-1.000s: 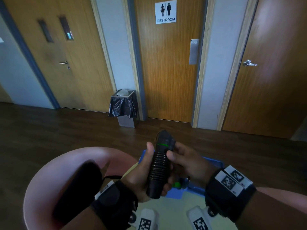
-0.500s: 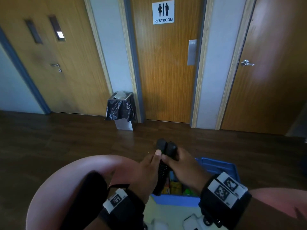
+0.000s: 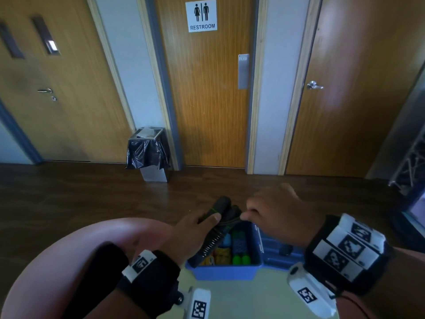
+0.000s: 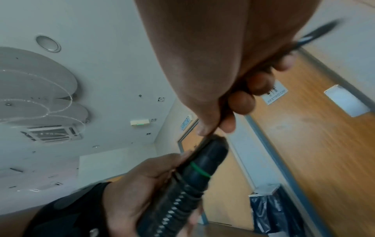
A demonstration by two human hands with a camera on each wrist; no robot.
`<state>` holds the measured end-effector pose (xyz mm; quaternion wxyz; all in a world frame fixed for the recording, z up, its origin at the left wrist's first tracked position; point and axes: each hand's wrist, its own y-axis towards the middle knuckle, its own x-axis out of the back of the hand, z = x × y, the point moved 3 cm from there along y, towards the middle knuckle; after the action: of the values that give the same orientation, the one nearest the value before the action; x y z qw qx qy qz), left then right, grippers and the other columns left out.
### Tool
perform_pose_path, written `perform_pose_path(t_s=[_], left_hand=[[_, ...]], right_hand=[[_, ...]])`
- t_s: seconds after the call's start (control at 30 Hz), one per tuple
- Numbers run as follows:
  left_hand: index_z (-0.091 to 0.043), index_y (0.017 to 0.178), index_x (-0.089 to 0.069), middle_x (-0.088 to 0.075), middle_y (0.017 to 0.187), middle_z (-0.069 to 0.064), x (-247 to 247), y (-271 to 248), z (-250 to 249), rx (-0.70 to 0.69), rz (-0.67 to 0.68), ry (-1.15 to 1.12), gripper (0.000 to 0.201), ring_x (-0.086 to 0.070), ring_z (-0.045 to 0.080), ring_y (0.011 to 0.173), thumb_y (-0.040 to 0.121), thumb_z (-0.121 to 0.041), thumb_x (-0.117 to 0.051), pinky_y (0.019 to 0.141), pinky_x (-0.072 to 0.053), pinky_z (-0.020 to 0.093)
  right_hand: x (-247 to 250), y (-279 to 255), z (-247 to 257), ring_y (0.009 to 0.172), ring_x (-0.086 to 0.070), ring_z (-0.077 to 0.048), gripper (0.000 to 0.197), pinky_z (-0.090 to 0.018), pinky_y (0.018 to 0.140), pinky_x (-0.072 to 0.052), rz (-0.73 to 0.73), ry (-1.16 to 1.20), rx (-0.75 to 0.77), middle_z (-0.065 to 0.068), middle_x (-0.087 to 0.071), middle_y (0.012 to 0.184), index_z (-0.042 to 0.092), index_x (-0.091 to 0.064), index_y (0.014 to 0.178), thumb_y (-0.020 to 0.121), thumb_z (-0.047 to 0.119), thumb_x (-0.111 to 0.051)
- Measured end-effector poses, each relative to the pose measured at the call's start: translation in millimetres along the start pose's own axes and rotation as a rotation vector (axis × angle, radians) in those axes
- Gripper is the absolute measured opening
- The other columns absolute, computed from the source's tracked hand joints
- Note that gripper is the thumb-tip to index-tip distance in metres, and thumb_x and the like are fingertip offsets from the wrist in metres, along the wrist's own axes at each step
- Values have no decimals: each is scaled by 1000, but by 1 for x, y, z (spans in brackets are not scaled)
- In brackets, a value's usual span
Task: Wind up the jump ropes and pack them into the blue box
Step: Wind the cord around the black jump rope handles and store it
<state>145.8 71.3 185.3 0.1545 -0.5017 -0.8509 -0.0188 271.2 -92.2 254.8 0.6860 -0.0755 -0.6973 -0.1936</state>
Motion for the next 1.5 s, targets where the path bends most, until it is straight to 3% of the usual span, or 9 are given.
perform_pose_path(t_s=[0.33, 0.53, 0.63, 0.83, 1.0, 1.13, 1.23, 1.33, 1.5], left_hand=[[-3, 96, -60, -64, 62, 6, -79, -38, -35, 60, 223, -206, 21, -58, 23, 48, 100, -23, -54, 48, -52, 30], [2, 93, -58, -65, 62, 2, -113, -53, -57, -53, 162, -153, 22, -63, 15, 53, 100, -19, -53, 50, -49, 26], [-1, 97, -62, -64, 70, 8, -122, -59, -70, -97, 175, -160, 22, -61, 16, 56, 101, -20, -53, 52, -49, 27], [-8, 95, -66, -60, 75, 15, -135, -68, -81, -155, 181, -194, 30, -58, 22, 61, 99, -35, -55, 55, -50, 31], [2, 95, -59, -61, 72, 23, -149, -79, -80, -174, 202, -317, 40, -60, 30, 57, 90, -36, -53, 51, -50, 31], [3, 98, -60, -61, 75, 24, -157, -81, -89, -237, 197, -323, 45, -61, 32, 61, 89, -42, -56, 54, -51, 34], [-10, 95, -67, -62, 79, 21, -157, -79, -95, -316, 176, -224, 44, -61, 29, 69, 84, -51, -54, 64, -50, 40], [0, 102, -63, -60, 78, 29, -157, -77, -87, -289, 159, -246, 49, -61, 30, 67, 90, -47, -54, 62, -50, 39], [3, 121, -62, -62, 91, 23, -156, -62, -53, 83, 136, -608, 72, -60, 31, 72, 89, -61, -51, 69, -51, 38]], right_hand=[[3, -49, -83, 71, -45, -7, 45, -28, 78, -29, -394, 11, 399, 14, -49, 71, 31, -59, 78, 104, 53, -30], [-11, -66, -113, 66, -45, -10, 46, -30, 65, -35, -429, 245, 381, 8, -49, 68, 21, -57, 73, 105, 45, -33], [-30, -80, -108, 62, -47, -5, 45, -12, 62, -34, -521, 589, 255, 1, -49, 70, 20, -51, 73, 104, 48, -34], [-46, -96, -76, 51, -49, 1, 41, -14, 54, -40, -412, 1248, 53, 11, -56, 56, 11, -53, 71, 100, 37, -38], [-39, -104, -82, 60, -56, -21, 51, -42, 56, -45, -598, 1100, 118, -3, -57, 68, 11, -59, 82, 102, 53, -37], [-51, -109, -82, 61, -61, -25, 29, -49, 54, -47, -622, 1007, 131, -1, -61, 69, 17, -61, 85, 100, 31, -40], [-72, -115, -69, 60, -59, -23, 28, -48, 53, -45, -623, 989, 73, -1, -59, 66, 18, -58, 80, 100, 25, -40], [-85, -122, -62, 61, -61, -22, 38, -45, 56, -47, -543, 1016, 57, 2, -61, 67, 21, -59, 78, 105, 32, -34], [-76, -115, -54, 69, -62, -6, 41, -25, 64, -46, -328, 949, -119, 3, -63, 69, 26, -58, 75, 104, 45, -35]])
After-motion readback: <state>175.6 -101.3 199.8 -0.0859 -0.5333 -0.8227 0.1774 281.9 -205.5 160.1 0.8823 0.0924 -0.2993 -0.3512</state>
